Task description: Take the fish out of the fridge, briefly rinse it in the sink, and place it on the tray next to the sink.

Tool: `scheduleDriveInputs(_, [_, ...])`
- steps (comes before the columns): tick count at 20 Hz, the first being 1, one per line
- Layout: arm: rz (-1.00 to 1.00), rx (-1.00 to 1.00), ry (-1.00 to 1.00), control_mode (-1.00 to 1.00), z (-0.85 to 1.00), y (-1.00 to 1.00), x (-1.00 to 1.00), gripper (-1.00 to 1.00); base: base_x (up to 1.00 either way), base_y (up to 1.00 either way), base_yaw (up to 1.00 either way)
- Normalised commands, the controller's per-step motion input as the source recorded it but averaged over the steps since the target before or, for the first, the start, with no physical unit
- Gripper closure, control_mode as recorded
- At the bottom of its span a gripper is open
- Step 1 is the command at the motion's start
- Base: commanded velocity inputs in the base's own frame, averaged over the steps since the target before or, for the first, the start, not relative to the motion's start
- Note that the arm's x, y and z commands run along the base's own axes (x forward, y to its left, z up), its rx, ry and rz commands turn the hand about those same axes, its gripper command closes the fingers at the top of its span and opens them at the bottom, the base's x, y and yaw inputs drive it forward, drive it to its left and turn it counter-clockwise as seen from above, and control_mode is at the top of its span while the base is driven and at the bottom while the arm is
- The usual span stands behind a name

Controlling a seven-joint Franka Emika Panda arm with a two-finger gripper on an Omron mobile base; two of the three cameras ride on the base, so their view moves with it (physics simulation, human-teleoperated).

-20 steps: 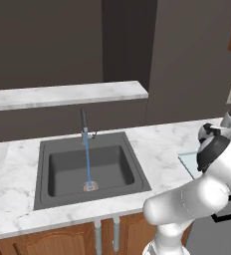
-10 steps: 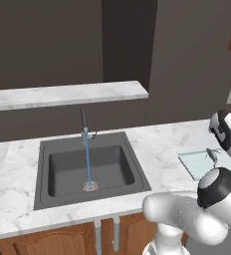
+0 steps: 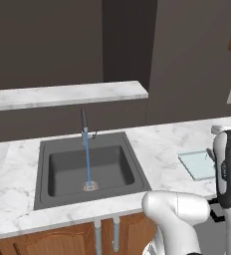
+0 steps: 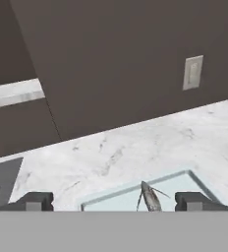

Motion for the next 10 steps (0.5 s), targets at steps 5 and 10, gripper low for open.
scheduleDriveInputs(5, [0.07, -0.26, -0.63, -1.00, 0.54, 0.54, -0.72, -1.00, 0.00, 0.00, 0.00])
scheduleDriveInputs(10, [0.00, -0.21, -0.61, -1.00, 0.39, 0.19, -0.75, -1.00, 0.00, 0.00, 0.00])
